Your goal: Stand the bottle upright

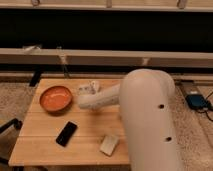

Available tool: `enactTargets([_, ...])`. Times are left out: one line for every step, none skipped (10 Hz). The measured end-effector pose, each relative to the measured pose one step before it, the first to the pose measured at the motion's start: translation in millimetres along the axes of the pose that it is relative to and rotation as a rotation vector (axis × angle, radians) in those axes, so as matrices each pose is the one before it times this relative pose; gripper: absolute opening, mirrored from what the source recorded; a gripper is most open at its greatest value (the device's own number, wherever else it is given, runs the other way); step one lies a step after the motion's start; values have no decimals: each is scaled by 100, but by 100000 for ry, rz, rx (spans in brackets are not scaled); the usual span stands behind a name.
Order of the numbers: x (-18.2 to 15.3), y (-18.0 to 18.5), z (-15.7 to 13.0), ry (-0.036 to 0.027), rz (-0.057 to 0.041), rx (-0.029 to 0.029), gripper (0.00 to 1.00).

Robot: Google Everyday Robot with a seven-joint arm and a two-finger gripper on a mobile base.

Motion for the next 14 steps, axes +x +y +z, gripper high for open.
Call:
enactTargets([282, -135, -701, -587, -60, 721, 0])
enactTargets([607, -159, -1334, -911, -115, 1355, 0])
enactTargets([529, -350, -1542, -1013, -539, 1686, 0])
enactTargets([464, -422, -1843, -1197, -938, 1785, 0])
enactTargets([195, -331, -1737, -1477, -1127, 1466, 0])
enactTargets([48, -287, -1286, -1573, -1151, 1033, 0])
enactTargets([177, -196, -1361, -1534, -1152, 949, 0])
enactTargets([106, -18, -1104, -1168, -655, 586, 0])
enactTargets([-20, 199, -816, -1149, -524, -194, 0])
enactTargets([-99, 197, -542, -1536, -431, -487, 0])
enactTargets([-80, 100, -439, -1584, -200, -536, 0])
enactTargets([-49, 229, -380, -2639, 250, -2414, 0])
enactTargets([90, 68, -365, -3138, 1195, -3917, 0])
enactTargets([-20, -104, -233, -2530, 735, -2283, 0])
